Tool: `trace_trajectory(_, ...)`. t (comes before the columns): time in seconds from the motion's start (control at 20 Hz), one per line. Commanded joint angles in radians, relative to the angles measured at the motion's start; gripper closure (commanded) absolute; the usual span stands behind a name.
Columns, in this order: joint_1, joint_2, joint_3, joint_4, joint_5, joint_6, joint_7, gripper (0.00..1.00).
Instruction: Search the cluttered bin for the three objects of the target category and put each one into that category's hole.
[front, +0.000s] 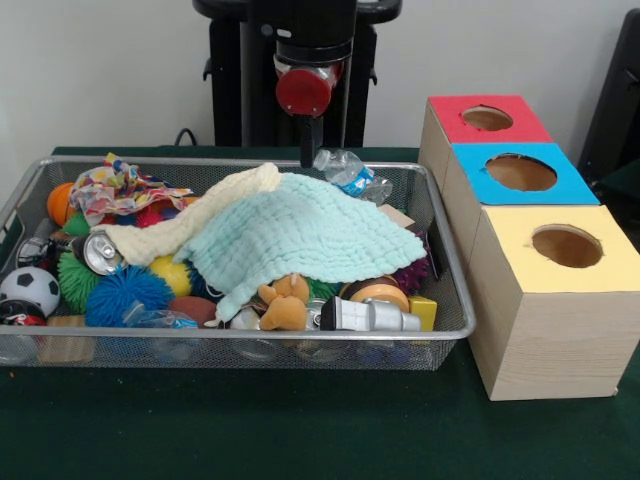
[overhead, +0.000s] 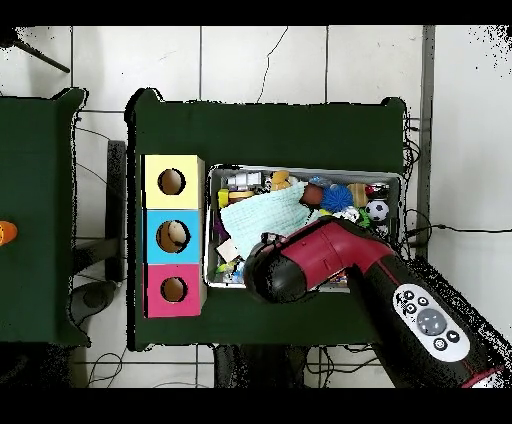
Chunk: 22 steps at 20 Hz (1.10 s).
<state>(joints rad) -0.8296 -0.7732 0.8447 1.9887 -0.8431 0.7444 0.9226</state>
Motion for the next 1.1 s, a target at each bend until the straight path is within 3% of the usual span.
trace_trajectory(0.05, 0.026, -0.006, -0.052, 0.054, -0.055, -0.015, 0.011, 0.00)
trace_trajectory(0.65, 0.106, -0.065, -0.094, 0.135, -0.028, -0.079, 0.148, 0.00)
trace_trajectory(0.95, 0.116, -0.008, -0.137, 0.100, -0.083, -0.147, 0.136, 0.00)
trace_trajectory(1.1, 0.109, 0.013, -0.141, 0.070, -0.075, -0.155, 0.099, 0.00)
